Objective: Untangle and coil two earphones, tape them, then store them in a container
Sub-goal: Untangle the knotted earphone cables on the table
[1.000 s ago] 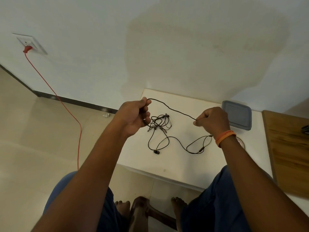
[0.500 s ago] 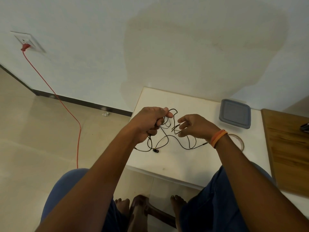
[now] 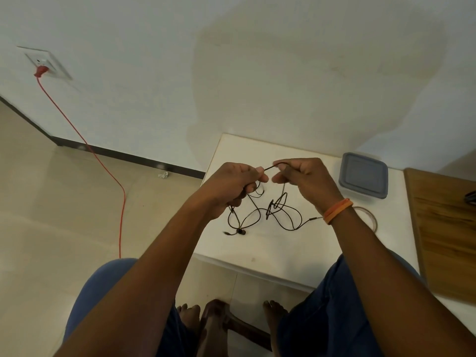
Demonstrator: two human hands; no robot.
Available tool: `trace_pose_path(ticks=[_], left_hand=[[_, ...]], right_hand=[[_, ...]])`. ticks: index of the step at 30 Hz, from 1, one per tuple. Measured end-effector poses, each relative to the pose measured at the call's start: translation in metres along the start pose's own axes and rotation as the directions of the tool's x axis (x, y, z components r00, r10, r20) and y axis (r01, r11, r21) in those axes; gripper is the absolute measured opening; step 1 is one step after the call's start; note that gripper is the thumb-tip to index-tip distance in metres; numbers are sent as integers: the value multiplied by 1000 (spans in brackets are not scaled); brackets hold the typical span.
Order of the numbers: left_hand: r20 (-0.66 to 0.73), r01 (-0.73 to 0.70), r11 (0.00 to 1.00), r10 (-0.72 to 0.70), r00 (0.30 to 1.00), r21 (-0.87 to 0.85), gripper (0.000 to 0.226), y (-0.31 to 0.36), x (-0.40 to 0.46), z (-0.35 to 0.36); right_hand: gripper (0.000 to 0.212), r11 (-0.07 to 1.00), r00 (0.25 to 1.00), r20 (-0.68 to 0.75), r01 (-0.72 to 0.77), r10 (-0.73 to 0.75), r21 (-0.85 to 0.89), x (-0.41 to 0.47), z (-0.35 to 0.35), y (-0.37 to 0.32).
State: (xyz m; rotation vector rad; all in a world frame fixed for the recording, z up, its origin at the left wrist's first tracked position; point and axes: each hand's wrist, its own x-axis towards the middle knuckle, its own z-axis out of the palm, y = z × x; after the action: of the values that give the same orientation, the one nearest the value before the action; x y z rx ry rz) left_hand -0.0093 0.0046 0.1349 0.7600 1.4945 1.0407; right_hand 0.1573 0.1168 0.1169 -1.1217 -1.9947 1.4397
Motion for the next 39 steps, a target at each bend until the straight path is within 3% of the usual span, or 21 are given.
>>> trace_pose_path(ticks=[2, 4, 9, 12, 15, 18, 20, 22, 25, 31, 34, 37, 39], left_hand=[[-30, 0, 998, 1, 1000, 61, 29, -1, 0, -3], [-50, 8, 993, -2, 999, 122, 28, -3, 0, -5], [-60, 67, 954, -51, 997, 293, 24, -6, 0, -11], [-55, 82, 961, -69, 996, 264, 20, -8, 0, -12], [-30, 51, 996, -49, 998, 79, 12, -10, 2, -11], [-5, 34, 999, -34, 999, -23, 10, -13, 4, -7], [0, 32, 999, -32, 999, -28, 10, -13, 4, -6], [-3, 26, 1000, -26, 1000, -9, 11, -14, 4, -4], [-22, 8, 1000, -8, 1000, 27, 11, -16, 5, -4], [-30, -39, 998, 41, 999, 53, 9, -15, 4, -5], [23, -46, 990, 43, 999, 135, 7, -15, 2, -3], [96, -24, 986, 8, 995, 166, 27, -15, -1, -2], [52, -6, 990, -2, 999, 142, 37, -15, -1, -3]], right_hand=[[19, 988, 974, -226, -37, 3, -149, 5, -6, 9], [22, 967, 934, -358, -98, 9, -234, 8, -13, 16], [28, 953, 890, -447, -204, 85, -225, 12, -24, 24], [31, 946, 869, -489, -218, 77, -239, 10, -28, 23], [18, 914, 913, -406, -195, 36, -357, 8, -23, 18], [42, 882, 977, -215, -105, 4, -459, 1, -8, 9], [55, 916, 992, -95, 40, -85, -399, -4, 3, 0], [60, 964, 989, 61, 148, -138, -222, -10, 12, -9], [48, 974, 966, 213, 177, -145, -139, -14, 19, -13], [59, 967, 933, 302, 237, -197, -99, -14, 17, -12], [35, 886, 901, 286, 397, -327, -238, -13, 15, -8], [14, 874, 939, 205, 334, -276, -354, -10, 10, -3], [7, 876, 959, 124, 285, -256, -389, -7, 7, -1]])
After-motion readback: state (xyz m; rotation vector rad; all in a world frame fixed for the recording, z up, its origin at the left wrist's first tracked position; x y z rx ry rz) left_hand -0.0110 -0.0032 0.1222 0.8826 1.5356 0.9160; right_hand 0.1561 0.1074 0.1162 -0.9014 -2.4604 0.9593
